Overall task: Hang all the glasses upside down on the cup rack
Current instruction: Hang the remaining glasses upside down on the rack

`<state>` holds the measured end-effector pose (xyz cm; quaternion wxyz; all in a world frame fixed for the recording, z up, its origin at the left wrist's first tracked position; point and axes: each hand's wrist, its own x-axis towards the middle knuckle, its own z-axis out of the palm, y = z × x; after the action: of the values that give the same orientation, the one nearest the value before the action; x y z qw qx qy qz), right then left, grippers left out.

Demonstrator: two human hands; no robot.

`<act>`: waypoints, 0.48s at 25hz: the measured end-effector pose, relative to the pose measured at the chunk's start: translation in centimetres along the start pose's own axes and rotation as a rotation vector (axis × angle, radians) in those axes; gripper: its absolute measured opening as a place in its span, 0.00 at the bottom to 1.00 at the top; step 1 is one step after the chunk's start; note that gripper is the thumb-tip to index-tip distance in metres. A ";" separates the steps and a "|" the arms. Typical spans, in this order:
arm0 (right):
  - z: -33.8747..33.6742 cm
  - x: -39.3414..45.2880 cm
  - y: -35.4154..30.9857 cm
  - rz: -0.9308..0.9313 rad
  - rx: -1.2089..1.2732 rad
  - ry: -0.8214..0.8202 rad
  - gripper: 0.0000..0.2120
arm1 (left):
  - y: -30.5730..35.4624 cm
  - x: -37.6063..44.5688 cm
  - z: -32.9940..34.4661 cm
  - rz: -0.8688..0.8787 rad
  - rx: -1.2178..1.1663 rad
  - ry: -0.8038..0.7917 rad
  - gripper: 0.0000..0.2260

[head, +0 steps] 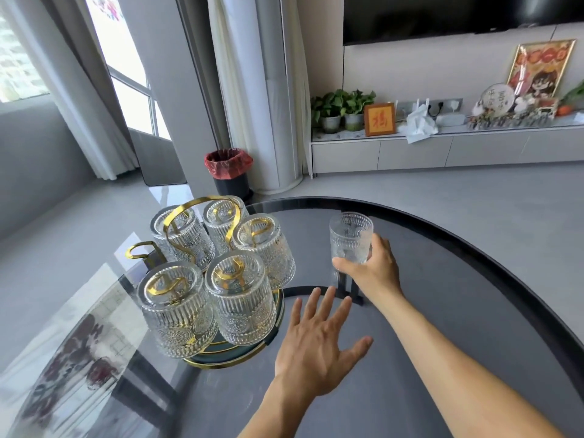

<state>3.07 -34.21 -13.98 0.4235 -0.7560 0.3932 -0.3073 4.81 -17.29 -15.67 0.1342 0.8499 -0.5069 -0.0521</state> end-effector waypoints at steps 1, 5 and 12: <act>-0.4 -0.8 0.2 0.012 -0.020 -0.013 0.32 | -0.1 0.0 0.0 0.006 -0.036 0.024 0.32; -2.7 -5.2 0.2 0.047 0.003 -0.091 0.32 | 0.1 -1.6 -1.1 -0.110 -0.470 0.236 0.27; -5.9 -13.8 -0.2 0.083 0.127 -0.189 0.29 | 2.0 -8.1 -2.3 -0.151 -0.680 0.139 0.43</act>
<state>-8.53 -24.70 -12.99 0.5182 -0.7363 0.3624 -0.2410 -0.24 -10.71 -13.28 0.4394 0.7932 -0.3858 -0.1700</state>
